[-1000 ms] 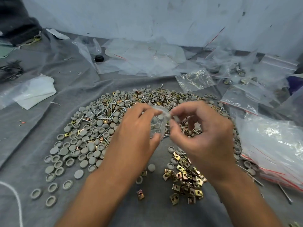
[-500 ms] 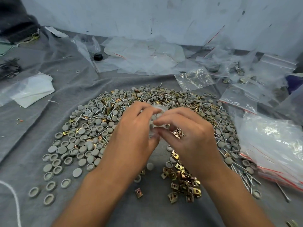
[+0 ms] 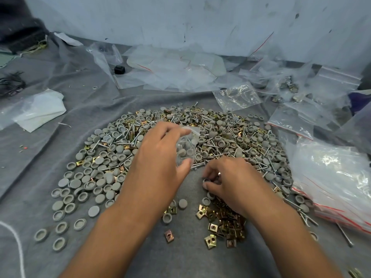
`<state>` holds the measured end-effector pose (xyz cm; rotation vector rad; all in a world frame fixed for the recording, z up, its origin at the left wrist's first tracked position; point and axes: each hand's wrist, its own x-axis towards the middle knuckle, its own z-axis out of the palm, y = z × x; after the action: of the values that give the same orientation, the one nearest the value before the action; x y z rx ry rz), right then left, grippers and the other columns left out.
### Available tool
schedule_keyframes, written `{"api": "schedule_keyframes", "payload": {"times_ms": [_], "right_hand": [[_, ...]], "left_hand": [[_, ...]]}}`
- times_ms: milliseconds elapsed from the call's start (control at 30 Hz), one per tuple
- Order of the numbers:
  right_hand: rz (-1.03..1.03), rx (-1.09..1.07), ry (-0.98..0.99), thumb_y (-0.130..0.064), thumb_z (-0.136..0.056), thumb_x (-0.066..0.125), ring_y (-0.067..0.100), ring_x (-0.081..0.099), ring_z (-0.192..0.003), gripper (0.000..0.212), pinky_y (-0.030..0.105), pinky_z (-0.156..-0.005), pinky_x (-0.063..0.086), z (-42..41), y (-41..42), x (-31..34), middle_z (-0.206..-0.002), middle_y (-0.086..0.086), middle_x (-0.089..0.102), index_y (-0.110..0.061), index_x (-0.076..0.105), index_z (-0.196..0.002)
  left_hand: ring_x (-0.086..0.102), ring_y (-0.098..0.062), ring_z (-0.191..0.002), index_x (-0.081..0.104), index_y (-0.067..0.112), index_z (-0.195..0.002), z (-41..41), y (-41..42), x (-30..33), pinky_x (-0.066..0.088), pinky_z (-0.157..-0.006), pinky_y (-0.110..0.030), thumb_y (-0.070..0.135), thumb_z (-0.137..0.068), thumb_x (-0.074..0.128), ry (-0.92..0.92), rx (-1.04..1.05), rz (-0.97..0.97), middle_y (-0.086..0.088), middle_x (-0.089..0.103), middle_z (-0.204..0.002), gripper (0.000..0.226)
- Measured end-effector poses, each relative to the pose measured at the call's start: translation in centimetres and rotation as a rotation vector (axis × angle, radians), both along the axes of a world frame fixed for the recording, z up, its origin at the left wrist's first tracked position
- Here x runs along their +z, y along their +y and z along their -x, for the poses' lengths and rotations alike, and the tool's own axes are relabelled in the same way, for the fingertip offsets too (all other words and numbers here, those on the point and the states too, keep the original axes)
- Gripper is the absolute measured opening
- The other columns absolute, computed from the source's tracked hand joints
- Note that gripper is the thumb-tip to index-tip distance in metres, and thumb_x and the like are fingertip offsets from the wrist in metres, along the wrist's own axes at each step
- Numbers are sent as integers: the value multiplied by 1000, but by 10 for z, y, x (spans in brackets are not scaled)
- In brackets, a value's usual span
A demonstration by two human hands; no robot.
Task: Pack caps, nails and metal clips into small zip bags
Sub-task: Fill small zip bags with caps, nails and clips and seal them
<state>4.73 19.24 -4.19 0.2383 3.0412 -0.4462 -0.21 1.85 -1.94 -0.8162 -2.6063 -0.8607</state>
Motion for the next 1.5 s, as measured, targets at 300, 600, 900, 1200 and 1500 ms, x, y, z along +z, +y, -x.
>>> {"api": "schedule_keyframes", "payload": {"times_ms": [300,600,900,1200,1500], "right_hand": [[503,-102,221,-28,-89,73,-15,63,-80,17,4,-60,48,-6,15,9,-82,-22,69,-43,69,-95],[330,200,816,-16,-88,79,-4,64,-93,24,7,-83,45,-10,-23,23,-104,-9,71,-15,73,-111],[255,232,1044,-7,-88,80,-2,61,-98,16,11,-88,48,-8,-27,20,-101,-2,72,-6,74,-103],[271,79,138,-52,-80,74,-3,62,-85,22,11,-68,50,-23,14,29,-90,-25,64,-42,64,-97],[79,44,-122,-37,-85,80,-6,60,-77,18,16,-66,49,-22,21,10,-95,-22,60,-39,67,-98]], "left_hand": [[37,2,-90,57,25,-132,-1,0,0,33,-81,-6,35,-78,67,-1,-9,6,20,44,-112,56],[41,1,-100,61,21,-126,-2,6,-2,34,-83,-10,32,-76,68,-14,-49,-10,13,50,-118,51],[43,-3,-99,61,22,-124,-1,8,-3,42,-87,-22,30,-75,65,-22,-50,-36,13,50,-117,50],[40,3,-98,58,20,-132,-2,0,5,34,-87,-1,30,-78,68,16,41,-54,16,46,-116,55],[46,-6,-110,59,12,-132,-8,6,5,41,-97,-18,24,-80,71,25,19,-20,4,53,-123,55]]}}
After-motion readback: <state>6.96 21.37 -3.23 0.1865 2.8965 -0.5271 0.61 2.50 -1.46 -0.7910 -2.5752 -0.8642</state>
